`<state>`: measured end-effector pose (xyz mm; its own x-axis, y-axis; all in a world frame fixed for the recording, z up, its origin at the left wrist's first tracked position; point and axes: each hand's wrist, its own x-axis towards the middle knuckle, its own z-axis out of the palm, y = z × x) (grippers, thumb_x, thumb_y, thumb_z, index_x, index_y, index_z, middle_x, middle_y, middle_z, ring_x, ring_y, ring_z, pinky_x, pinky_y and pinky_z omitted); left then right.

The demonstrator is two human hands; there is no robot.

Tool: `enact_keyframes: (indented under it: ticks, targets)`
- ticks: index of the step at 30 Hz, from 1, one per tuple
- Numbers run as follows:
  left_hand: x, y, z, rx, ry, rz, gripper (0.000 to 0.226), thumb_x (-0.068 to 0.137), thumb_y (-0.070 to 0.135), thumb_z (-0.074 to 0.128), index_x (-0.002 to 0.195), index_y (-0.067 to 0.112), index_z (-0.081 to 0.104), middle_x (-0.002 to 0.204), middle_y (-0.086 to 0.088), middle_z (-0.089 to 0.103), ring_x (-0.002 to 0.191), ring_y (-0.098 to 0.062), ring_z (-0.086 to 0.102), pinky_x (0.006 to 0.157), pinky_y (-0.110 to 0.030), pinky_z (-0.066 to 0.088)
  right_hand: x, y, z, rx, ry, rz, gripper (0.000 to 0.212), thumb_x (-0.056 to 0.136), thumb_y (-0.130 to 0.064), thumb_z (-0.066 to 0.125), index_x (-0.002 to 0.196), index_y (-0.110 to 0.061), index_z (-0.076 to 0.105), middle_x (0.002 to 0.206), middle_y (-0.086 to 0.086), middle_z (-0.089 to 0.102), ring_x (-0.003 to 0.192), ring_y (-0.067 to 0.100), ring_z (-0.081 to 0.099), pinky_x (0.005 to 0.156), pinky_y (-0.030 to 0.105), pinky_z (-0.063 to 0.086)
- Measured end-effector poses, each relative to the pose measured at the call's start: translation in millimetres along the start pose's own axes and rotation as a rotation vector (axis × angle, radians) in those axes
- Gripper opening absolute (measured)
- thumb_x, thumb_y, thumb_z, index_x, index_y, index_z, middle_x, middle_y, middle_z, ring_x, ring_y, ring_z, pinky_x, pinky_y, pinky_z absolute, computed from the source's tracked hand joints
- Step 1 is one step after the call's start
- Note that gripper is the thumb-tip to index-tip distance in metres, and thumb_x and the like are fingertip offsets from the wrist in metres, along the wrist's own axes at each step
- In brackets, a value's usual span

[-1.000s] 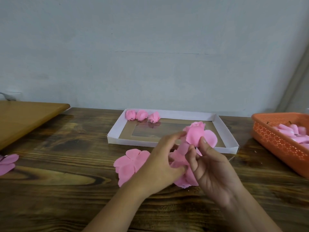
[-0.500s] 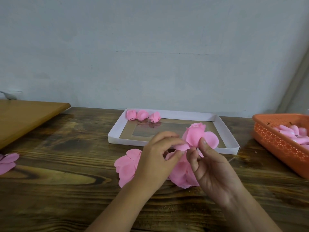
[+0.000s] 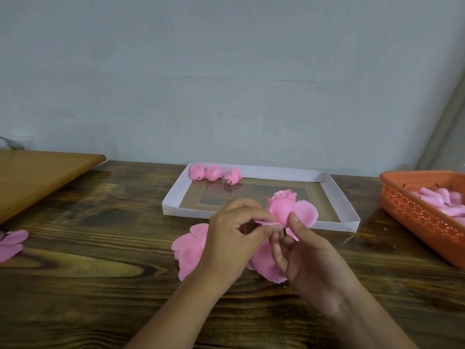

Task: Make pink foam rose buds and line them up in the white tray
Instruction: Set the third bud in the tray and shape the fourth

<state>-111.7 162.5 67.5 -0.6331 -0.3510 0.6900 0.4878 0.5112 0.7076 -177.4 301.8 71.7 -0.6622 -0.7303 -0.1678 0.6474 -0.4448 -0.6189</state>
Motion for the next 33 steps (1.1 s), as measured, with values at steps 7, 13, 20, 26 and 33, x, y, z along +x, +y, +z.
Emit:
enact_keyframes:
  ticks: [7, 13, 20, 26, 33]
  targets:
    - [2.8, 3.2, -1.1, 0.011, 0.056, 0.010, 0.010, 0.072, 0.017, 0.087, 0.078, 0.014, 0.080, 0.083, 0.008, 0.067, 0.078, -0.009, 0.064, 0.067, -0.010, 0.044, -4.0, -1.6, 2.5, -0.039, -0.082, 0.083, 0.025, 0.080, -0.024, 0.073, 0.088, -0.001, 0.076, 0.078, 0.013, 0.069, 0.069, 0.018, 0.072, 0.070, 0.024, 0.061]
    - [3.7, 4.6, -2.0, -0.042, 0.067, -0.072, 0.047, 0.067, 0.014, 0.093, 0.100, 0.040, 0.072, 0.100, 0.016, 0.067, 0.082, -0.004, 0.061, 0.065, -0.010, 0.046, -4.5, -2.8, 1.7, -0.050, -0.112, 0.103, 0.026, 0.073, -0.017, 0.087, 0.091, 0.000, 0.077, 0.078, 0.014, 0.067, 0.068, 0.017, 0.070, 0.069, 0.024, 0.062]
    - [8.3, 11.3, -11.4, -0.126, -0.166, -0.171, 0.055, 0.075, 0.044, 0.086, 0.119, 0.064, 0.061, 0.123, 0.031, 0.067, 0.120, 0.006, 0.060, 0.088, -0.006, 0.045, -4.1, -4.6, -0.4, -0.104, -0.167, 0.153, 0.063, 0.054, -0.021, 0.097, 0.108, 0.003, 0.075, 0.080, 0.012, 0.068, 0.068, 0.014, 0.066, 0.071, 0.022, 0.061]
    - [9.2, 9.4, -10.1, -0.218, -0.108, -0.243, 0.045, 0.074, 0.038, 0.085, 0.111, 0.056, 0.068, 0.116, 0.024, 0.072, 0.113, 0.000, 0.066, 0.088, -0.017, 0.054, -1.3, -1.0, -2.9, -0.083, -0.161, 0.150, 0.043, 0.067, -0.019, 0.089, 0.102, 0.001, 0.077, 0.085, 0.014, 0.067, 0.068, 0.014, 0.066, 0.071, 0.023, 0.061]
    - [8.9, 9.4, -10.2, -0.304, -0.083, -0.311, 0.042, 0.077, 0.021, 0.083, 0.109, 0.046, 0.072, 0.107, 0.012, 0.078, 0.100, -0.004, 0.071, 0.083, -0.021, 0.057, -0.7, 0.6, -3.0, -0.089, -0.158, 0.107, 0.035, 0.064, -0.018, 0.090, 0.093, 0.000, 0.079, 0.082, 0.013, 0.067, 0.071, 0.014, 0.071, 0.070, 0.021, 0.061]
